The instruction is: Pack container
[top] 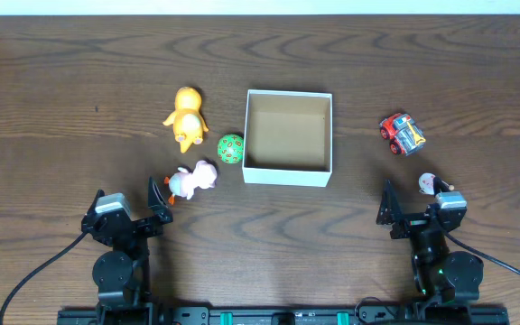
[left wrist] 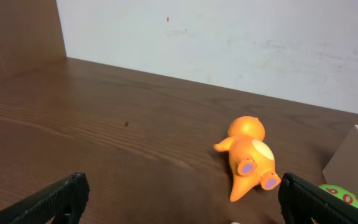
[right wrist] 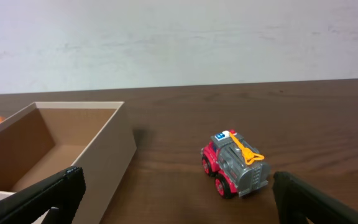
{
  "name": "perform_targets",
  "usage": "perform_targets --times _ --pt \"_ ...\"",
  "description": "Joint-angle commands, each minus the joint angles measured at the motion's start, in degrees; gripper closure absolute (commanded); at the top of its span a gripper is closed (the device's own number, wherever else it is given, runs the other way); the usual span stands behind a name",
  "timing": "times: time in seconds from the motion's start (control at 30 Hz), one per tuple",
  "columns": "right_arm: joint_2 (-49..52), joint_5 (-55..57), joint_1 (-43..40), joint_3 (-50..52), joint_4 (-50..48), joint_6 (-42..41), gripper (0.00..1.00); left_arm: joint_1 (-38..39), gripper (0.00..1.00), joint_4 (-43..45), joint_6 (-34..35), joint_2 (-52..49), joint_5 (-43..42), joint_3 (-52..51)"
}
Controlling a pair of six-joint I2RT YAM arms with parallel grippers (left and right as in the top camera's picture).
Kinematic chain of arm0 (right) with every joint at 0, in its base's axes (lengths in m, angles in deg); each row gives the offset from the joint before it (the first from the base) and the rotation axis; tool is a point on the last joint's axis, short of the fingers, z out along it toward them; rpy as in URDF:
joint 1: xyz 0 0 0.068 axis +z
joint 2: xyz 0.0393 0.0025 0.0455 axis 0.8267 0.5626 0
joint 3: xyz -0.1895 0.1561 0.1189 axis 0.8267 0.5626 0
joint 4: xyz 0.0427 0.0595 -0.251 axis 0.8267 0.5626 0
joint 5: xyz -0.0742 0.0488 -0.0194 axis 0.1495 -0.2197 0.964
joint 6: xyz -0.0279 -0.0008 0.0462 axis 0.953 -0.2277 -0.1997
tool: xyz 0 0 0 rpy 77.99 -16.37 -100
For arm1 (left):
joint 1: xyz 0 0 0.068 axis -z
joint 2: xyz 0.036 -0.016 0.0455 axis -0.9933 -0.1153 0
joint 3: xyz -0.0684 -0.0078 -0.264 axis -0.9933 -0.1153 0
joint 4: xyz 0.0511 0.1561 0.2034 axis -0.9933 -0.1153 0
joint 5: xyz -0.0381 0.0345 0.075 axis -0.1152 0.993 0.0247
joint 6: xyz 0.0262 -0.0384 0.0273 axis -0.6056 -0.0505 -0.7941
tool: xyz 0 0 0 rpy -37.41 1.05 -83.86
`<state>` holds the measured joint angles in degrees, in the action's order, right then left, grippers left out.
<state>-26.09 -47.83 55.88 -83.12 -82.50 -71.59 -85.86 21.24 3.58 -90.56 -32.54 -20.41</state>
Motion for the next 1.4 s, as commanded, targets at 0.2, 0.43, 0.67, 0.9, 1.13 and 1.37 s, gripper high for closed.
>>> perform_targets --times 0.2,0.43,0.67,0.9,1.13,1.37 --pt "-0.31 0.33 -0.59 0.09 0.24 -0.76 0.01 0.09 0.02 -1.05 -0.94 0.24 0.04 -1.84" --pt "-0.31 1.62 -0.59 0.09 0.26 -0.11 0.01 0.09 0.02 -1.03 -0.94 0.24 0.04 -1.84" --pt "0.02 -1.31 -0.59 -2.08 1.07 -0.50 0.01 0.09 0.02 -1.03 -0.94 0.24 0.04 -1.84" --pt "11.06 8.24 -0.59 -18.73 4.52 4.57 0.01 0.09 0.02 -1.03 -0.94 0.24 0.04 -1.84" --pt "38.93 12.37 -0.59 -49.37 23.71 5.31 0.01 0.09 0.02 -1.03 -0.96 0.24 0.04 -1.84" --pt "66.95 12.35 -0.59 -79.78 47.89 12.57 0.01 0.09 0.02 -1.03 -0.94 0.24 0.04 -1.84"
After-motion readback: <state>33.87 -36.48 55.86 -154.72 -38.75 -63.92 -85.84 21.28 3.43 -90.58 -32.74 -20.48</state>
